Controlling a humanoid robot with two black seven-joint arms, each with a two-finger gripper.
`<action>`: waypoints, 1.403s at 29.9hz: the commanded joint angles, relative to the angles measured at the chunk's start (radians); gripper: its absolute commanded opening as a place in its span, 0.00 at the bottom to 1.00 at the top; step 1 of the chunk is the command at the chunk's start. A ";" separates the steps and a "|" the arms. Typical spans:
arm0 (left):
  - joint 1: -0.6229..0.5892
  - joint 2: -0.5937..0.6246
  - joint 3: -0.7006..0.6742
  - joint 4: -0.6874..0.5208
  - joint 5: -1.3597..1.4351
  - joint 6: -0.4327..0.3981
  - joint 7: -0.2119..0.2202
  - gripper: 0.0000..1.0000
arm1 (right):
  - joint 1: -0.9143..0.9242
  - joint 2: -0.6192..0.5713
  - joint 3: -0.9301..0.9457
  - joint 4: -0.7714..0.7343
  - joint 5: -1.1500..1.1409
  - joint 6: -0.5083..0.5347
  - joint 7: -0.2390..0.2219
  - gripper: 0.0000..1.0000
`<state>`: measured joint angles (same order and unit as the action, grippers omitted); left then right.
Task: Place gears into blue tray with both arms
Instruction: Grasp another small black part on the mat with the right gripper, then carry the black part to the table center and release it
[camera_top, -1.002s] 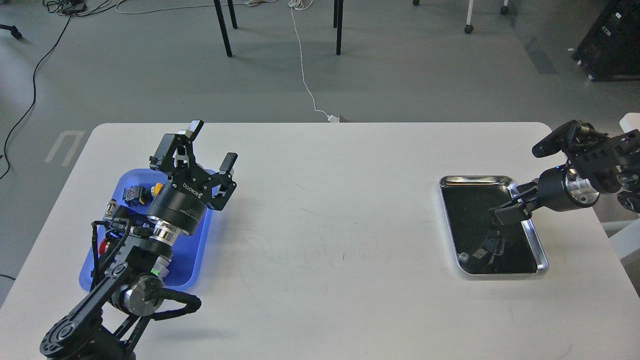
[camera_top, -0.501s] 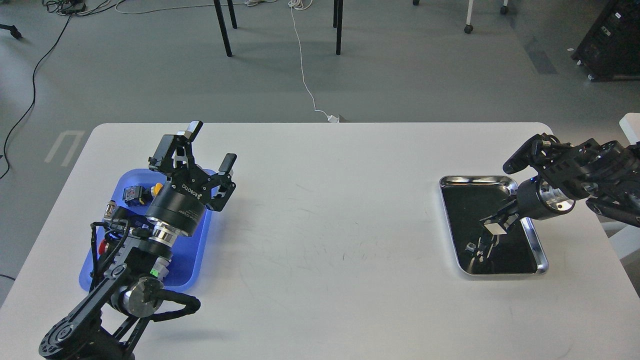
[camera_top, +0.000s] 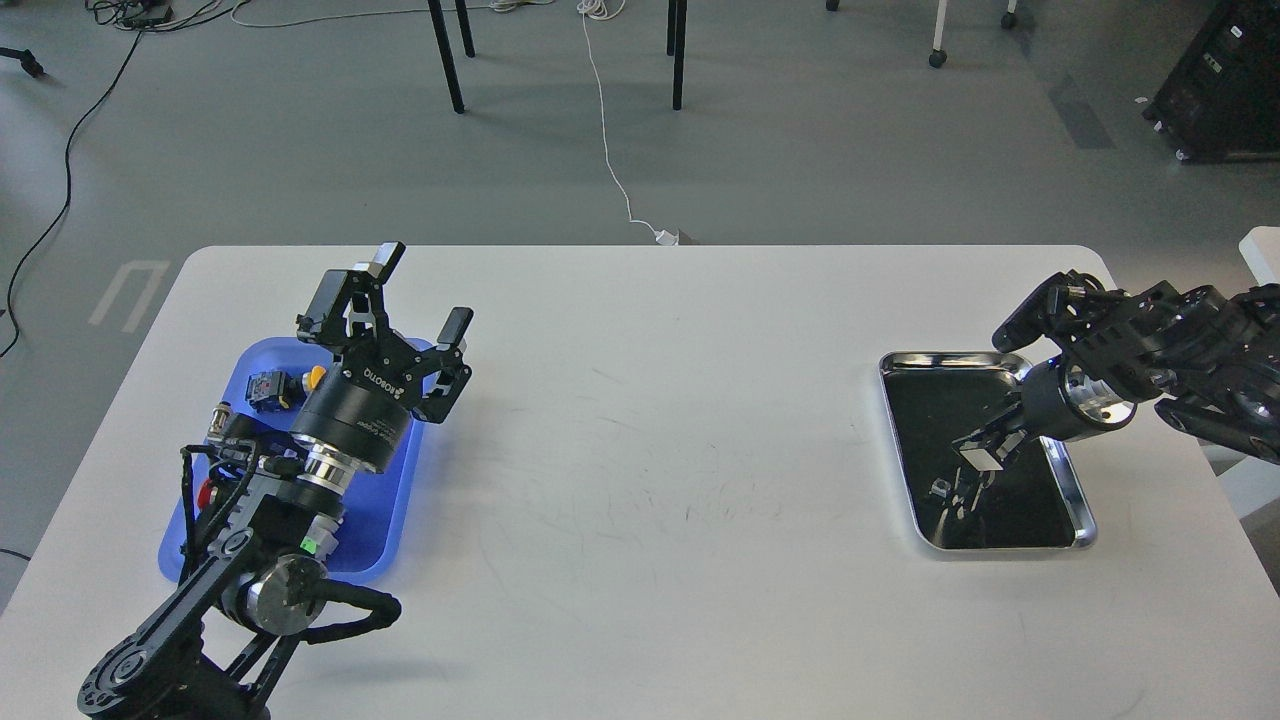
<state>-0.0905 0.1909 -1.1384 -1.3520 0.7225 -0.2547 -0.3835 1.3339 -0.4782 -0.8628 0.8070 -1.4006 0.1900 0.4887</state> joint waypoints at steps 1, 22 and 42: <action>0.000 0.001 0.000 -0.001 0.000 0.000 0.000 0.98 | -0.013 -0.005 0.001 0.000 0.002 0.000 0.000 0.60; 0.000 0.001 0.000 -0.001 0.000 0.000 0.000 0.98 | -0.030 -0.008 0.001 -0.018 0.005 0.000 0.000 0.17; -0.002 0.001 0.000 -0.001 0.000 0.002 0.005 0.98 | 0.257 -0.016 0.050 0.265 0.152 0.003 0.000 0.15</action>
<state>-0.0920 0.1919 -1.1383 -1.3531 0.7225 -0.2534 -0.3789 1.5274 -0.5216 -0.8163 1.0071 -1.3150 0.1912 0.4885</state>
